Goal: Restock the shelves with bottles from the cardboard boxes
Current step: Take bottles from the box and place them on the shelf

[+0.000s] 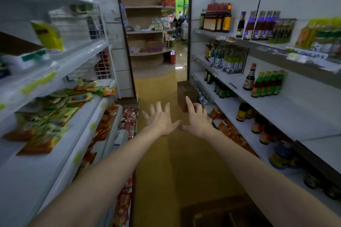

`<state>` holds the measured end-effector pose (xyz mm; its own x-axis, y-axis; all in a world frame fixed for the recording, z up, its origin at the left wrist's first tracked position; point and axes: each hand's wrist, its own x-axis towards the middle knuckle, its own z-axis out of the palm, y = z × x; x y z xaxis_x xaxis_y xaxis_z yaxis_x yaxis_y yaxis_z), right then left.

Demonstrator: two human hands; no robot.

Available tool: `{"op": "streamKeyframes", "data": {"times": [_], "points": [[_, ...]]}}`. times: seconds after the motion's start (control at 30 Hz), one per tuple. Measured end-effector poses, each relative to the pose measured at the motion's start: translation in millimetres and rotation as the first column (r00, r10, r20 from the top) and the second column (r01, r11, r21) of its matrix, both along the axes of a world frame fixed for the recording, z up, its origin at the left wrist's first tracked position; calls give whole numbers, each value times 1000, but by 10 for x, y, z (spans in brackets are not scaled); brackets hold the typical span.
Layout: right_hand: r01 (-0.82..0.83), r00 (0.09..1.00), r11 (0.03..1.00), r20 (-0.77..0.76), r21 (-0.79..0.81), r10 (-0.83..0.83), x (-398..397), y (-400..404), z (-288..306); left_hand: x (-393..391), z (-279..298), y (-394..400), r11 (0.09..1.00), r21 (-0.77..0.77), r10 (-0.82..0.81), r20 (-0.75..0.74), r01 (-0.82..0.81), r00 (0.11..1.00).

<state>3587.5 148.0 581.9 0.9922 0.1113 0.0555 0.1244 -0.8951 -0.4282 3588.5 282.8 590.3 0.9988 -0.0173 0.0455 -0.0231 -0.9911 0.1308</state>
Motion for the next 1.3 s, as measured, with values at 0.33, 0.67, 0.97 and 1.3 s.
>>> {"op": "streamKeyframes", "data": {"times": [0.33,0.67,0.97,1.3], "points": [[129,992,991,-13,42,-128,1954,-637,123,1953,235,-509,994,-76,-76,-30,74,997],[442,897,895,-26,67,-441,3257,-1369,-131,3748,60,-1350,906,-96,-418,-64,411,906],[797,603,599,-83,71,-793,3537,-2127,-343,4641,-55,-2536,665,-58,-743,-154,745,651],[983,178,173,-116,54,-977,2704,-3076,-554,4052,-332,-4035,217,-91,-965,-171,972,200]]}}
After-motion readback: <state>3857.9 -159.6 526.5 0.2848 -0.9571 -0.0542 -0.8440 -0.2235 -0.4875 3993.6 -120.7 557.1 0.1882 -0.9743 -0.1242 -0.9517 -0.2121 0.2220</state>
